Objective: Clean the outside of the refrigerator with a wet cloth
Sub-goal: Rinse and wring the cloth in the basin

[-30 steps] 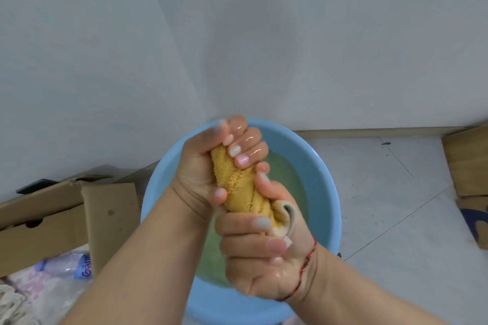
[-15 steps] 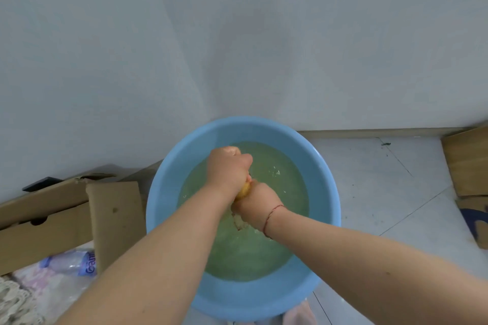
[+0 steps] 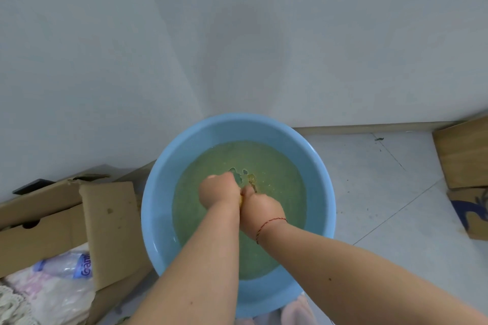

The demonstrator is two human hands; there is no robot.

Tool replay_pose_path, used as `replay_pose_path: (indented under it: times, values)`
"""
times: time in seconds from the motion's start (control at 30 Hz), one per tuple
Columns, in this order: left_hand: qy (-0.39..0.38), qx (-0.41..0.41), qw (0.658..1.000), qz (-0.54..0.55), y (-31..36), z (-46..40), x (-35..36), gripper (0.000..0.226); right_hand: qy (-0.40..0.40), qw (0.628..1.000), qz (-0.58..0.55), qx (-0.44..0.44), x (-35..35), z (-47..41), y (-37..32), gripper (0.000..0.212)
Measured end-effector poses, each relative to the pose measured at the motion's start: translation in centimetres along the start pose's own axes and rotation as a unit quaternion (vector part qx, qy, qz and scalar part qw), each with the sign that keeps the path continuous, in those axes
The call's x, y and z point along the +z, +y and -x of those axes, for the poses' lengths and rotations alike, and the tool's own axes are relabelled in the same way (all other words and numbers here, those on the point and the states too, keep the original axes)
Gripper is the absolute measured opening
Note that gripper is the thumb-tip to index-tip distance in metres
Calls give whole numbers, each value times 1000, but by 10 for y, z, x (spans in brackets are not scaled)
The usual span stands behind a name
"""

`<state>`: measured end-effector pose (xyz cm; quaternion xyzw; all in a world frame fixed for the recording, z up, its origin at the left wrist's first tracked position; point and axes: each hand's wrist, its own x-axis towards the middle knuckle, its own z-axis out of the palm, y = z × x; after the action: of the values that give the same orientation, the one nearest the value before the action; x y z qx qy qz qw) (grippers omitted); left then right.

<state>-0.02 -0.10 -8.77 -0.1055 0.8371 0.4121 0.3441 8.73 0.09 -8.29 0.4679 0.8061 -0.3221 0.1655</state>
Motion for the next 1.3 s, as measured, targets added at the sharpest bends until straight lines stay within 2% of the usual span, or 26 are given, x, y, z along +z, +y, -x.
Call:
replay_pose_path:
  times: [0.13,0.23,0.3,0.33,0.4,0.47,0.53,0.63,0.67,0.73,0.8,0.87,0.93,1.0,1.03,1.07,1.1,1.17,1.2,1.23,1.3]
  values:
    - [-44,-55,994,89,9,11,-5,17,24,997,-65,34,-2,4,-1,23]
    - [-133,-92,976,144,17,14,-10,22,49,979,-177,85,-6,12,1,36]
    - [-227,-119,960,116,24,19,-15,51,55,955,-272,102,-14,17,4,46]
    - [-260,-117,953,100,27,22,-19,56,50,943,-313,104,-20,21,6,50]
    - [-275,-80,956,68,33,27,-27,49,22,915,-393,89,-32,27,12,47]
    - [-279,-52,958,51,37,28,-37,42,1,884,-464,46,-43,31,22,30]
    - [-308,-31,949,61,46,31,-51,37,16,889,-456,19,-62,43,28,4]
    - [-357,4,932,56,58,40,-69,23,70,931,-359,14,-83,53,31,29]
    - [-371,17,927,49,62,45,-75,20,90,932,-350,9,-90,58,30,34]
    - [-398,42,916,26,72,56,-89,28,142,919,-366,17,-108,67,28,33]
    - [-413,81,907,-22,80,64,-101,35,189,884,-425,40,-130,76,26,23]
    - [-424,129,892,-90,85,75,-111,44,190,845,-498,50,-151,87,19,16]
    - [-422,191,874,-148,90,86,-118,46,145,790,-594,43,-166,102,6,17]
    - [-427,249,852,-174,95,97,-122,42,89,704,-705,0,-178,118,-7,20]
    - [-437,273,838,-179,99,106,-125,42,67,679,-731,-28,-184,127,-12,21]
    - [-447,292,826,-182,103,117,-128,44,48,678,-731,-55,-191,137,-16,20]
    - [-460,308,813,-178,106,126,-130,48,32,701,-708,-85,-198,145,-20,17]
    - [-496,330,789,-151,117,142,-133,58,25,791,-596,-134,-212,158,-24,15]
    - [-513,345,773,-140,124,150,-136,62,39,843,-515,-147,-221,165,-25,22]
    - [-529,359,757,-135,131,158,-138,63,54,880,-447,-153,-228,171,-26,30]
    - [-538,381,738,-143,144,174,-138,54,85,904,-387,-161,-245,184,-29,40]
